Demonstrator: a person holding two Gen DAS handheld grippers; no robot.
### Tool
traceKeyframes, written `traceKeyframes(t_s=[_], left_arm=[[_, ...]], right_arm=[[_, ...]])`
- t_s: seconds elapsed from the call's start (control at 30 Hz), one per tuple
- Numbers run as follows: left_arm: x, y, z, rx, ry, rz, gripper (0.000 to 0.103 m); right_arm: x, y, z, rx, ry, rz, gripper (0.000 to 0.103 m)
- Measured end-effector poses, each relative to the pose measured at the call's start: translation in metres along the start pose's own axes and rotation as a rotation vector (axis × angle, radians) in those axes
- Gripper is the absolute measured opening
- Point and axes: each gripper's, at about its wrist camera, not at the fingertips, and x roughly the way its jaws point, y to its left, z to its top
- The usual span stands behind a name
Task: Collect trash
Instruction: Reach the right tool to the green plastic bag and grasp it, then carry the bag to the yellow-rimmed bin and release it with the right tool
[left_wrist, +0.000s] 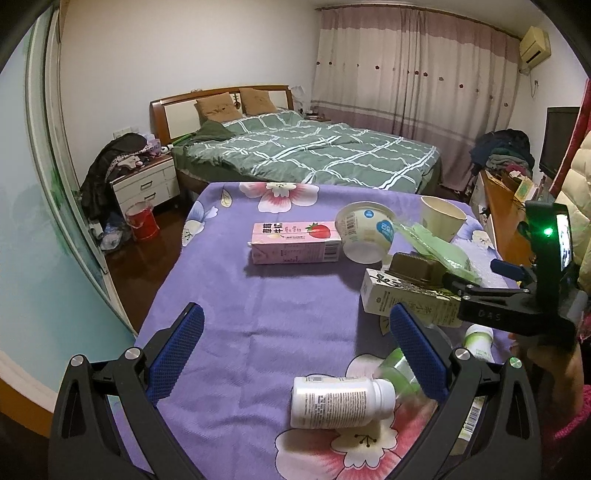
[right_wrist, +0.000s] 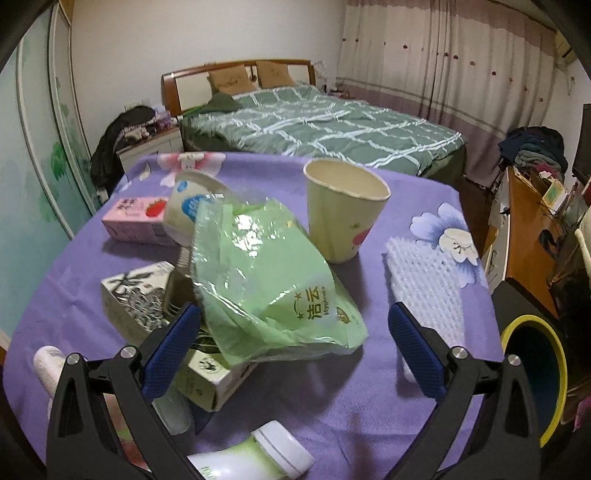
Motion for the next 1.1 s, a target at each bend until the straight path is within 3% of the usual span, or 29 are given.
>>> traceKeyframes(t_s=[0.03, 0.17, 0.2, 0.23, 0.4, 0.8, 1.1], left_arm=[[0.000, 0.000, -0.001, -0.001, 0.001, -0.001, 0.099], [0.003, -0.002, -0.002, -0.002, 0.012, -0.008, 0.099], [0.004, -0.003, -0.001, 0.000, 0.013, -0.010, 0.099], [0.004, -0.004, -0.001, 0.002, 0.013, -0.011, 0.099], [0.000, -0.008, -0.001, 0.013, 0.001, -0.017, 0.099], [-0.022, -0.031, -0.007, 0.038, -0.030, -0.076, 0.099], [-0.040, -0.062, -0.019, 0.085, -0.042, -0.152, 0.099]], right_arm=[[0.002, -0.001, -0.001, 0.001, 0.006, 0.004, 0.078], [0.007, -0.007, -0.006, 0.024, 0.043, 0.058, 0.053], [0.006, -0.008, -0.007, 0.031, 0.044, 0.072, 0.034], [0.005, -0.011, -0.008, 0.047, 0.047, 0.091, 0.025], [-0.018, -0.018, -0.011, 0.073, -0.012, 0.105, 0.020], [-0.089, -0.058, -0.018, 0.153, -0.137, 0.100, 0.020], [-0.111, -0.138, -0.048, 0.281, -0.157, -0.058, 0.020]])
